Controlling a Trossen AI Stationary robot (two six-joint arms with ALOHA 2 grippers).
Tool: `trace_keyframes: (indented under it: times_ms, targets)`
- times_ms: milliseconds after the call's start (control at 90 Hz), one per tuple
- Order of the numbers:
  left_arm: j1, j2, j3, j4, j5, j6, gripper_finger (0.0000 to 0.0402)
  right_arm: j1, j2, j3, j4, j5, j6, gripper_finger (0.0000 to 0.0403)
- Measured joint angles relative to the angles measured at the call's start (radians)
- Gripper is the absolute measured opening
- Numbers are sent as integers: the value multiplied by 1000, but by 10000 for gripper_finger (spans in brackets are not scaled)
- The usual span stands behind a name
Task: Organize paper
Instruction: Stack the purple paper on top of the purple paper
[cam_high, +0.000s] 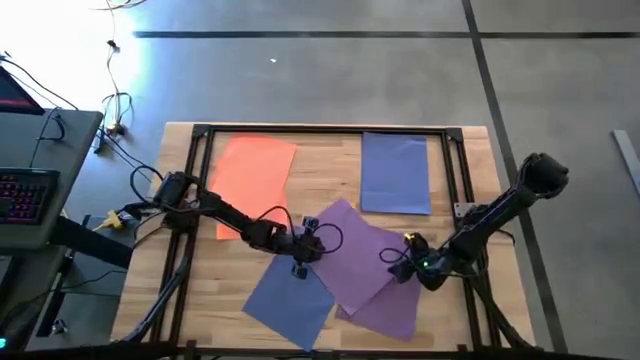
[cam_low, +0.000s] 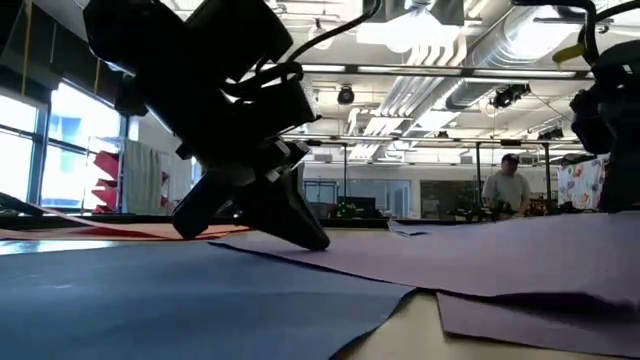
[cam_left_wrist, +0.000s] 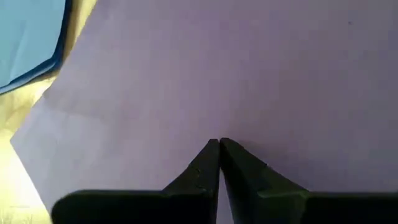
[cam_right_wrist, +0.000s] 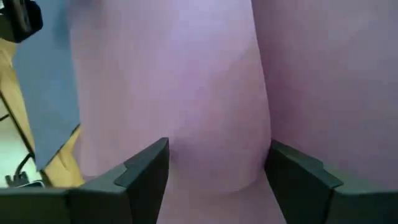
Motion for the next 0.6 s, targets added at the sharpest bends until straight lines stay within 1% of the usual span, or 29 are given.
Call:
trace_keyframes:
  times_ms: [167, 311, 389, 500, 600]
  targets:
    - [0, 0, 0, -3, 2, -3, 0, -5, 0, 0, 68, 27, -78, 238]
    - [0, 1, -1, -4, 2, -5, 0, -5, 0, 0, 160, 93, -159, 238]
    - [0, 1, -1, -4, 2, -8, 0, -5, 0, 0, 178, 150, -166, 238]
    - [0, 1, -1, -5, 2, -9, 0, -5, 0, 0, 173, 227, -133, 238]
    - [0, 2, -1, -6, 3, -9, 0, -5, 0, 0, 173, 272, -133, 231]
